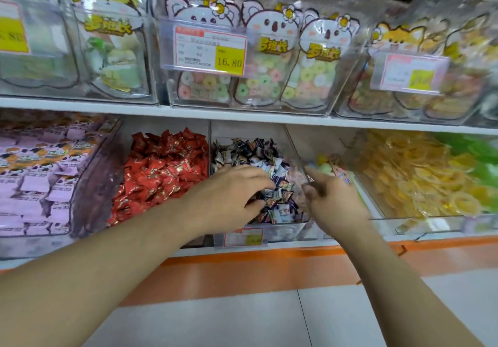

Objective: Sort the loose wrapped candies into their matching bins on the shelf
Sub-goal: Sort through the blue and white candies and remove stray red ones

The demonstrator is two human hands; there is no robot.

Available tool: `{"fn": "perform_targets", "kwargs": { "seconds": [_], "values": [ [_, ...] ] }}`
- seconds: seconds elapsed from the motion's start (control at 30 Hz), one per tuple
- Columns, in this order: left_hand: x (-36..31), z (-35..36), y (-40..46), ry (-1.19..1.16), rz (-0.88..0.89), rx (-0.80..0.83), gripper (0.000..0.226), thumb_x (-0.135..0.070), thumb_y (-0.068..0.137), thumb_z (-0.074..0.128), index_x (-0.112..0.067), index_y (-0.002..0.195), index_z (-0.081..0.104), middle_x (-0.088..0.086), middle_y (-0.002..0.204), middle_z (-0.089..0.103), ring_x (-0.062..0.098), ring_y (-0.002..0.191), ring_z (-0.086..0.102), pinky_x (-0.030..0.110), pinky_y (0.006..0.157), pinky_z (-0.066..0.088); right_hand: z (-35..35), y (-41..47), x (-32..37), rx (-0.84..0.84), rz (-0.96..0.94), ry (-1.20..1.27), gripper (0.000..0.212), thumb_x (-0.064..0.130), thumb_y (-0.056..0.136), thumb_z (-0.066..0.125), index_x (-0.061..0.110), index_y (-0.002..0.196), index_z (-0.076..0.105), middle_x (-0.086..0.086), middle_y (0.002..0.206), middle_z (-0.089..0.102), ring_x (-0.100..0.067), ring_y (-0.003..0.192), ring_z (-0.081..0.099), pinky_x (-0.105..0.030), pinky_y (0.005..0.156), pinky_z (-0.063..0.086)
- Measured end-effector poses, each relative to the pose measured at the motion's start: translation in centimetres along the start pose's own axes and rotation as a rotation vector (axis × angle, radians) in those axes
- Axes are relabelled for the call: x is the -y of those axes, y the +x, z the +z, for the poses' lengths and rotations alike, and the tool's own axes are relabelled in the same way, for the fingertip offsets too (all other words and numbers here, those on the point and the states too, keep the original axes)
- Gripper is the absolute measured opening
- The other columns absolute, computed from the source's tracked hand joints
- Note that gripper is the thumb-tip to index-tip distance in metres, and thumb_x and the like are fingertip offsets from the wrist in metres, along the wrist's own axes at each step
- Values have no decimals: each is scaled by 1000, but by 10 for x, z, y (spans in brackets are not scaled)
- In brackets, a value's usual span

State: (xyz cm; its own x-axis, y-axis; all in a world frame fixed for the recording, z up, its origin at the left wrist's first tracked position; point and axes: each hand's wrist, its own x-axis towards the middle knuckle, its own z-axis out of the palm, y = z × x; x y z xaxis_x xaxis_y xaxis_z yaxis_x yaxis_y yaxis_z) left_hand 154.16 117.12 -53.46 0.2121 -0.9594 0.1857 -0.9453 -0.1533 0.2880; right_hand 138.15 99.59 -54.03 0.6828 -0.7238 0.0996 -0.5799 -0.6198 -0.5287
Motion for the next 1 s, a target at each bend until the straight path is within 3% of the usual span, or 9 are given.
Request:
{"fn": "perform_targets", "kwargs": {
  "seconds": [0.07, 0.17, 0.27, 0.43, 0.6, 0.67, 0.77, 0.9, 1.0],
  "values": [
    [-11, 10, 31, 1, 62, 73, 48, -46, 104, 50, -35, 151, 45, -15, 155, 40, 8, 143, 33, 36, 122, 29, 2, -2, -5, -31, 1, 102, 41, 25, 103, 56, 40, 141, 59, 0, 104, 77, -19, 75, 68, -33, 67, 59],
    [-14, 27, 64, 23, 103, 232, 50, -55, 100, 54, -40, 147, 49, -15, 158, 36, 10, 144, 32, 37, 119, 34, 4, 0, -8, -19, 15, 185, 41, 23, 103, 58, 41, 139, 61, 6, 101, 76, -6, 68, 60, -17, 50, 40],
    [-5, 38, 77, 61, 113, 347, 48, -62, 95, 58, -40, 138, 59, -16, 159, 34, 10, 144, 32, 36, 117, 35, 1, 4, -15, 9, 1, 215, 43, 27, 103, 59, 38, 145, 56, 9, 107, 74, -10, 77, 65, -21, 50, 43],
    [24, 22, 81, 231, 103, 381, 46, -60, 94, 62, -31, 129, 65, -15, 135, 52, 10, 123, 50, 32, 97, 48, -2, 6, -28, 59, -5, 282, 42, 33, 102, 61, 45, 142, 57, 20, 97, 67, -6, 64, 63, -28, 46, 49],
    [48, 5, 76, 399, -33, 399, 43, -57, 92, 66, -37, 130, 64, -13, 132, 64, 17, 120, 62, 41, 96, 53, -5, 10, -30, 75, -14, 301, 46, 21, 103, 50, 40, 144, 57, 17, 89, 68, 7, 42, 52, -17, 39, 39],
    [51, 1, 77, 418, -118, 373, 41, -50, 94, 67, -38, 133, 62, -9, 135, 64, 20, 122, 61, 42, 97, 54, -6, 11, -29, 65, -23, 278, 47, 21, 102, 47, 38, 144, 58, 10, 100, 73, 7, 40, 51, -15, 40, 39],
    [48, 5, 74, 410, -133, 280, 40, -34, 92, 69, -35, 132, 62, -5, 138, 60, 21, 126, 58, 42, 101, 51, -6, 14, -31, 54, -36, 279, 45, 22, 102, 48, 36, 144, 58, 2, 112, 75, 1, 44, 51, -14, 40, 38],
    [16, 18, 73, 277, 40, 130, 32, -41, 92, 72, -39, 123, 66, -18, 129, 57, 11, 129, 45, 42, 111, 38, -3, 16, -33, 46, -52, 270, 45, 23, 101, 49, 35, 143, 59, 4, 113, 75, 3, 49, 51, -11, 42, 37],
    [-9, 31, 78, 7, 13, 317, 24, -33, 95, 72, -35, 119, 72, -18, 113, 69, 3, 105, 61, 30, 98, 51, -2, 17, -32, 42, -45, 252, 46, 23, 100, 52, 37, 143, 59, 9, 104, 74, 2, 54, 52, -12, 46, 38]
  ]
}}
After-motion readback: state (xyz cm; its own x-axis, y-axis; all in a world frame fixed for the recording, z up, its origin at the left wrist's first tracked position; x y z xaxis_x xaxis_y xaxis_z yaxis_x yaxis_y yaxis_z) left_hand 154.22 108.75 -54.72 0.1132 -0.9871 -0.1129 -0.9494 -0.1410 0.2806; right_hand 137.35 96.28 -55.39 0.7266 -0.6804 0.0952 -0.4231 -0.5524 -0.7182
